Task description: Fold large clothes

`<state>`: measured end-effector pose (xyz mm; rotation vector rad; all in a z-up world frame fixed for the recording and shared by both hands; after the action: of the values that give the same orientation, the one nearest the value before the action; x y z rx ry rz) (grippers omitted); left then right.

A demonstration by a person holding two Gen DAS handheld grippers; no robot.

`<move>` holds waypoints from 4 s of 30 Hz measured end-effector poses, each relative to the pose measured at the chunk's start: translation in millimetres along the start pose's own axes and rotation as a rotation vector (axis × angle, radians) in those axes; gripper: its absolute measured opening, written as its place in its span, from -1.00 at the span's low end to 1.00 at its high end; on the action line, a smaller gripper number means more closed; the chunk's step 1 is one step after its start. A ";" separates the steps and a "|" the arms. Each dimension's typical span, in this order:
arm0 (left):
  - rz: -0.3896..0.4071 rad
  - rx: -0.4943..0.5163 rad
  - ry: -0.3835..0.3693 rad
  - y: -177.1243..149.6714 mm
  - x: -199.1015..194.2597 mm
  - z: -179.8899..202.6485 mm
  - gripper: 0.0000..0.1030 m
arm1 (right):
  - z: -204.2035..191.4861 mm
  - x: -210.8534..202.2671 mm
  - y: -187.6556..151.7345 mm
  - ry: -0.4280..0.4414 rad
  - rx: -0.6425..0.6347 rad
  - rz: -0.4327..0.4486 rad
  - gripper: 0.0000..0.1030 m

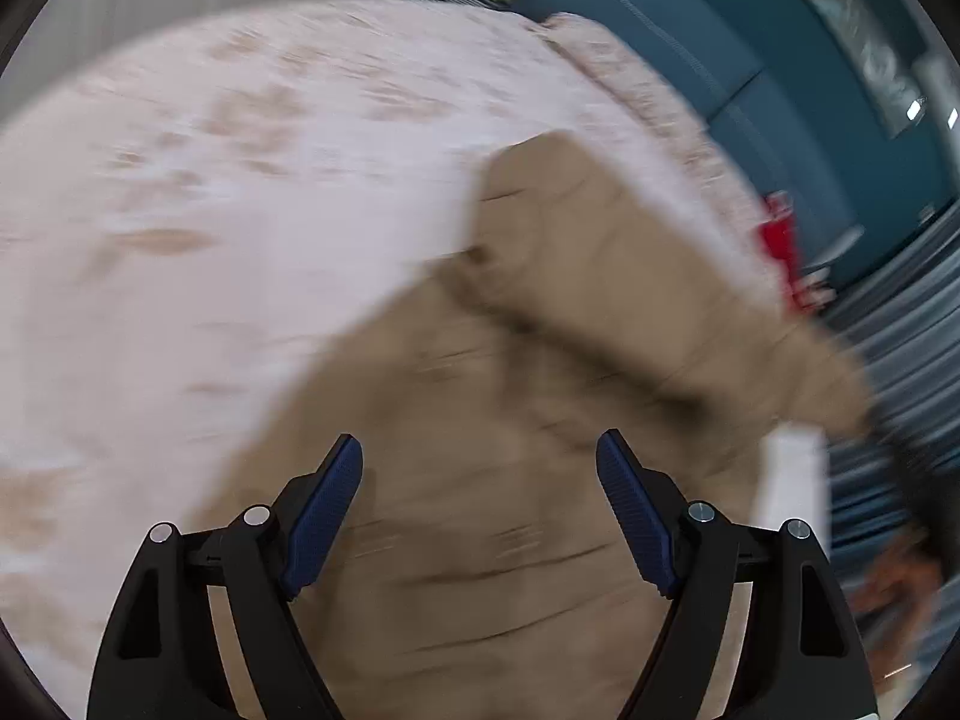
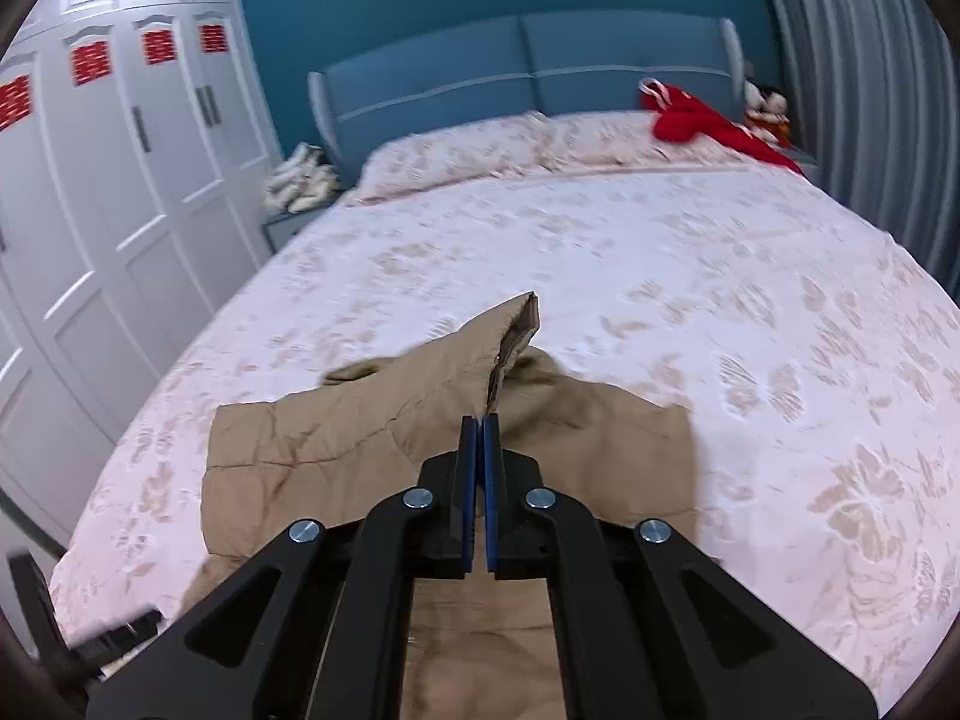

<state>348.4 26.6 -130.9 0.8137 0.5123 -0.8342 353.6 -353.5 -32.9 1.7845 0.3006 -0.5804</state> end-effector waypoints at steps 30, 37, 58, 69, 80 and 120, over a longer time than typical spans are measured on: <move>0.028 -0.109 0.065 75.9 81.9 -31.8 -1.00 | 62.7 27.3 -62.6 -0.030 0.071 -0.082 -0.99; -0.064 -0.237 -0.009 52.1 87.8 -32.3 -0.34 | 64.8 32.3 -71.2 -0.032 0.085 -0.101 -0.99; 0.054 -0.023 0.162 46.1 84.0 -47.5 -0.93 | 57.8 75.1 -121.4 -0.101 -0.047 -0.239 -1.00; 0.091 0.199 0.295 36.0 90.9 -32.8 -0.78 | 61.5 89.9 -142.6 -0.093 -0.040 -0.280 -0.98; 0.185 0.494 0.385 47.1 -0.4 41.9 -0.32 | 48.2 0.3 -116.7 -0.111 0.033 -0.210 -0.45; 0.227 0.737 0.469 -35.9 146.6 87.3 -0.14 | -43.7 104.0 -165.6 -0.060 -0.177 -0.154 -0.70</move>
<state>412.4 -122.9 -193.8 1.7387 0.5088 -0.6120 370.9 -273.4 -215.7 1.5794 0.4373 -0.6938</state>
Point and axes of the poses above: each gripper's, at about its wrist camera, not at the fingertips, and x roughly the way its jaws point, z to its right, y to its top, the point moved 5 cm from there along x, roughly the way its jaws point, and after that the axes turned 5 degrees about z, right-handed, at the moved point
